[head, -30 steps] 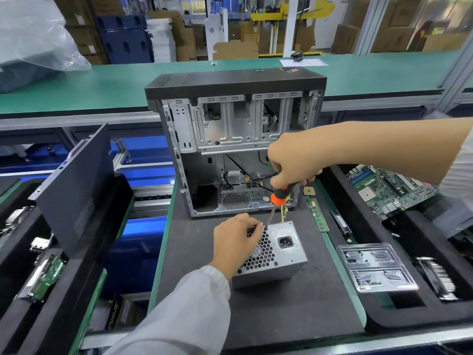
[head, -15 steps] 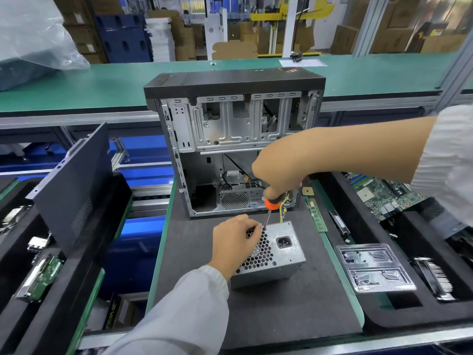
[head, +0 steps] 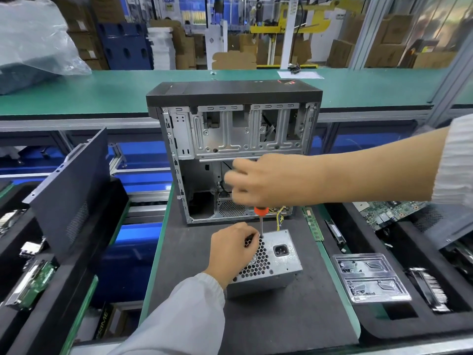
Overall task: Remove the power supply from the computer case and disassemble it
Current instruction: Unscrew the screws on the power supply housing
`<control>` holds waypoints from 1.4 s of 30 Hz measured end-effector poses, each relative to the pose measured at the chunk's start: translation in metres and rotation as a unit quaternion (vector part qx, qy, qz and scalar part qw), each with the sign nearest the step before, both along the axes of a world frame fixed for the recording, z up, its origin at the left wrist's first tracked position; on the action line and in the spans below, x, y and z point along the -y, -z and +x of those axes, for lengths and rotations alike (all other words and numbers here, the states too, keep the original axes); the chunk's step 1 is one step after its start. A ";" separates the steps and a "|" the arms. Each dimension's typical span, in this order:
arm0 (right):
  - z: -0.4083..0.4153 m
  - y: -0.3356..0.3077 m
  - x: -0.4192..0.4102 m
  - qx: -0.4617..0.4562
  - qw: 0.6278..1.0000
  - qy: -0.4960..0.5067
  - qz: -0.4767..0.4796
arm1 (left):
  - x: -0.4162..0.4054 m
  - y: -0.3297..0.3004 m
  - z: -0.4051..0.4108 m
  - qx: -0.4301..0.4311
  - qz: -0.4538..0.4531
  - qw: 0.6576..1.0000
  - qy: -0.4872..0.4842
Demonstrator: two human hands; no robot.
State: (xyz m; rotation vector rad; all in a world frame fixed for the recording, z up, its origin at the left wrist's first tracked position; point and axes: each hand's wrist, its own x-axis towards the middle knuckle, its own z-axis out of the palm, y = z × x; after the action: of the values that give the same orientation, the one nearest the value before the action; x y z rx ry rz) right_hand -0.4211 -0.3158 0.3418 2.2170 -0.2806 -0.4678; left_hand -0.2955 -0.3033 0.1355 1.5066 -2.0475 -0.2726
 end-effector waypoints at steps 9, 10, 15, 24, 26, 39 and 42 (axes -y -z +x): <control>-0.004 -0.019 0.019 0.081 0.952 0.272 0.117 | 0.007 -0.009 0.001 -0.191 0.109 0.973 0.068; -0.004 -0.022 0.020 0.140 0.938 0.289 0.129 | 0.008 -0.009 0.002 -0.193 0.112 0.972 0.071; -0.006 -0.023 0.022 0.173 0.914 0.346 0.120 | 0.011 -0.010 0.003 -0.202 0.131 0.967 0.089; -0.019 -0.034 0.022 0.201 0.879 0.259 0.345 | 0.009 -0.011 -0.008 -0.322 0.157 0.927 0.109; -0.021 -0.031 0.021 0.250 0.880 0.273 0.298 | 0.009 -0.011 -0.007 -0.322 0.155 0.928 0.101; -0.029 -0.030 0.029 0.165 0.903 0.178 0.355 | 0.004 -0.021 -0.013 -0.379 0.144 0.906 0.119; -0.028 -0.032 0.030 0.212 0.911 0.182 0.302 | 0.004 -0.022 -0.013 -0.382 0.141 0.907 0.111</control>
State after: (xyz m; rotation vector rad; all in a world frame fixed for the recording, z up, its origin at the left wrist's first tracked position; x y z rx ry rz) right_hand -0.4495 -0.3456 0.3743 2.8839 -0.8931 -0.2808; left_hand -0.3083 -0.3071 0.1571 1.0524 -1.5560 -1.1014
